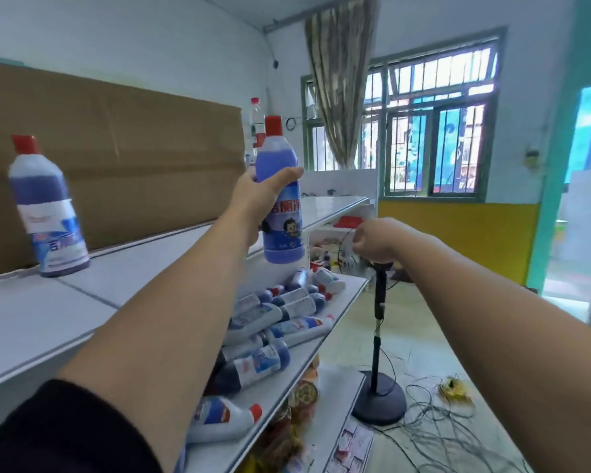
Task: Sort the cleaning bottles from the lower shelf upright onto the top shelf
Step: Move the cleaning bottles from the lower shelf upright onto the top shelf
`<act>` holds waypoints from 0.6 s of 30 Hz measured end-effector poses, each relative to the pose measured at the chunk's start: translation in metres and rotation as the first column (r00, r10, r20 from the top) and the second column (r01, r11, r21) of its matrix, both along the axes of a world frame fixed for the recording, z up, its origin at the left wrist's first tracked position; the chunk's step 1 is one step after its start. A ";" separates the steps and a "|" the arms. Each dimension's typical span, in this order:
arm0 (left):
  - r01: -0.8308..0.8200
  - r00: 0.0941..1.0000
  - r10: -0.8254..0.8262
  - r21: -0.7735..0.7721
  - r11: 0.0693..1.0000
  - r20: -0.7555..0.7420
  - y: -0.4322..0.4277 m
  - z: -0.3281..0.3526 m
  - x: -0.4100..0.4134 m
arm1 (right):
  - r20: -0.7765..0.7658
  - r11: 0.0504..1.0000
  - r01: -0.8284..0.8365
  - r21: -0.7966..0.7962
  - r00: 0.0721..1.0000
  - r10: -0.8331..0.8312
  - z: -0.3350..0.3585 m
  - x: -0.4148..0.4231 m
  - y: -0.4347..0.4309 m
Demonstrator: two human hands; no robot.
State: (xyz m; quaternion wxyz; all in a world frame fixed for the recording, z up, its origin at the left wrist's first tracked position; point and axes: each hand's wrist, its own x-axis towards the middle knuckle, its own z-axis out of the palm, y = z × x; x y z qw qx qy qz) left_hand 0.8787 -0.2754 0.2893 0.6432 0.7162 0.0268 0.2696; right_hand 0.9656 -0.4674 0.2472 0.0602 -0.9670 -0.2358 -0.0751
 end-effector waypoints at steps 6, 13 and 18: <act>0.037 0.999 -0.037 0.023 0.999 -0.027 -0.040 -0.011 0.112 | -0.023 0.998 0.048 0.028 0.999 -0.047 -0.013 0.111 -0.038; -0.025 1.000 0.025 0.003 1.000 -0.014 -0.074 -0.004 0.230 | 0.009 0.998 -0.013 -0.062 1.000 0.013 -0.005 0.249 -0.068; -0.120 0.993 0.120 -0.022 0.993 0.008 -0.081 0.007 0.304 | 0.030 0.984 -0.095 -0.148 0.995 0.100 0.010 0.336 -0.072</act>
